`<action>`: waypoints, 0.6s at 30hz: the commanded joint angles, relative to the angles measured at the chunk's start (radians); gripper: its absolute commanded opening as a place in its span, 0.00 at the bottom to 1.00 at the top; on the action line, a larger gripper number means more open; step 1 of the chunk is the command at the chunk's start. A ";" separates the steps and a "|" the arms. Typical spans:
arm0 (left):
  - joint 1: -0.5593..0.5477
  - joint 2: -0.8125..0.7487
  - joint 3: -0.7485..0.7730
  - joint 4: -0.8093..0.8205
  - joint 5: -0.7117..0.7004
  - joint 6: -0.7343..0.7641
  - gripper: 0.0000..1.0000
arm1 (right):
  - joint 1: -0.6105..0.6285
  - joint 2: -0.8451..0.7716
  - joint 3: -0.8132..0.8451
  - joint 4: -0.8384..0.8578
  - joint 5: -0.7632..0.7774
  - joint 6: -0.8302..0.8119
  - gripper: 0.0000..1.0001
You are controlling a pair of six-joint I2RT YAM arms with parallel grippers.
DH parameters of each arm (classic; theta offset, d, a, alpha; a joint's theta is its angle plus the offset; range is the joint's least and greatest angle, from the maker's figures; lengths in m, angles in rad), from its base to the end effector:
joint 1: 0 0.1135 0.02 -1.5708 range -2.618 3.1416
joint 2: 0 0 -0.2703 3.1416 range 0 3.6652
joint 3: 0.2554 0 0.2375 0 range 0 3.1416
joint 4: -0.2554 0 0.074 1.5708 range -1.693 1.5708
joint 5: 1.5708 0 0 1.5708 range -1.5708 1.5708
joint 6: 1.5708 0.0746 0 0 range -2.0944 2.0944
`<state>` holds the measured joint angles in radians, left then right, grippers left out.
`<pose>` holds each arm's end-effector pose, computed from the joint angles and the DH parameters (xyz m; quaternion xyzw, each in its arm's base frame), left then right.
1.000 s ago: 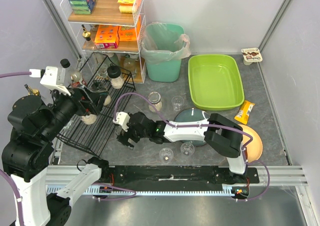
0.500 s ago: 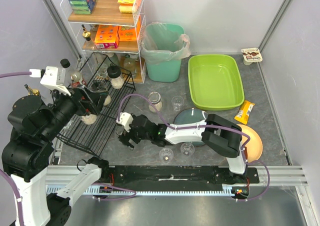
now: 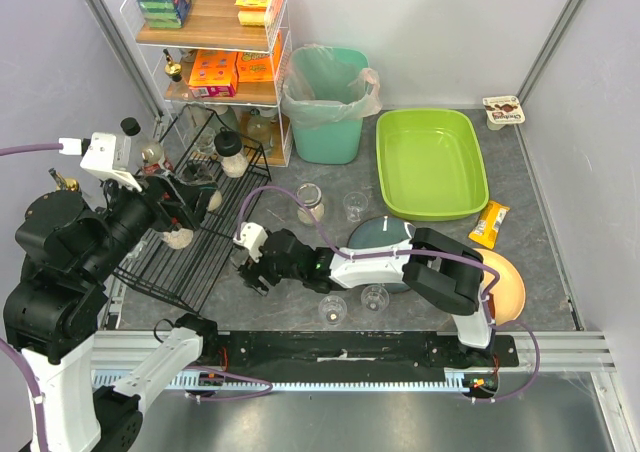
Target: Clear the kitchen counter
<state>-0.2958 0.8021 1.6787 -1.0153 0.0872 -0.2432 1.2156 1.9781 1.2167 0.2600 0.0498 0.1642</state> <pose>0.0745 -0.0295 0.5023 0.0484 0.7527 -0.2063 0.6234 0.1652 0.4347 0.1752 -0.4207 0.7504 0.3077 0.4066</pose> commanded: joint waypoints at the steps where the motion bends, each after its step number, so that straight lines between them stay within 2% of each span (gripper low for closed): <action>1: 0.004 -0.007 0.029 0.021 0.005 0.035 0.94 | 0.005 -0.070 0.069 0.041 0.015 -0.018 0.41; 11: 0.003 -0.023 0.075 0.018 0.010 0.035 0.94 | 0.025 -0.052 0.158 0.030 -0.031 -0.038 0.40; 18: 0.003 -0.029 0.085 0.009 0.013 0.032 0.94 | 0.030 0.024 0.202 0.056 -0.045 -0.026 0.39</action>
<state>-0.2958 0.7792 1.7405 -1.0161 0.0875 -0.2436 1.2392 1.9800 1.3479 0.2043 0.0196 0.1387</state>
